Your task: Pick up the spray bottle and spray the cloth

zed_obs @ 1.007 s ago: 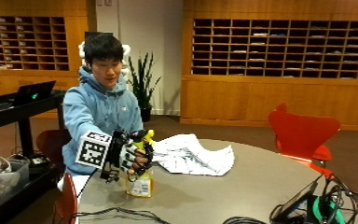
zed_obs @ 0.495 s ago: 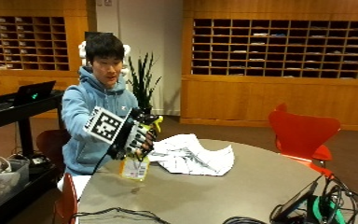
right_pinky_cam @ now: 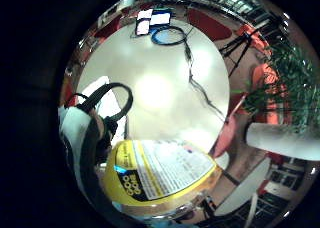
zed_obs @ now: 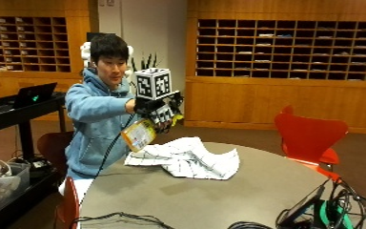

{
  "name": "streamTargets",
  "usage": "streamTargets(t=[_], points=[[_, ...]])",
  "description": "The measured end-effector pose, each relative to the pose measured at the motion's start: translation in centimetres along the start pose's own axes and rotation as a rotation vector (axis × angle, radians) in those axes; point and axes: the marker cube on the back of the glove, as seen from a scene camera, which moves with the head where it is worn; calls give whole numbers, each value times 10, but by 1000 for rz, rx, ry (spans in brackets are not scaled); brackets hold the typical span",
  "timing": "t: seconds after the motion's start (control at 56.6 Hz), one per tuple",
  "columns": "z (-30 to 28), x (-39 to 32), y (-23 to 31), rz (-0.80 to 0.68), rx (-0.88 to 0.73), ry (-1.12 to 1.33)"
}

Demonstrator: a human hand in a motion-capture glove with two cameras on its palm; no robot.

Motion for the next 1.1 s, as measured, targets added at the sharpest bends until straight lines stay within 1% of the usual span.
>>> streamTargets(t=[0.194,0.353,0.442,0.565,0.707,0.972,1.095], points=[[-2,-52,3,-31,-100,181],[25,-73,-2,21,-231,302],[41,-80,-4,35,-261,328],[60,-88,-5,10,-291,313],[59,-92,-4,0,-281,309],[29,-95,0,14,-235,287],[31,-95,0,27,-236,299]])
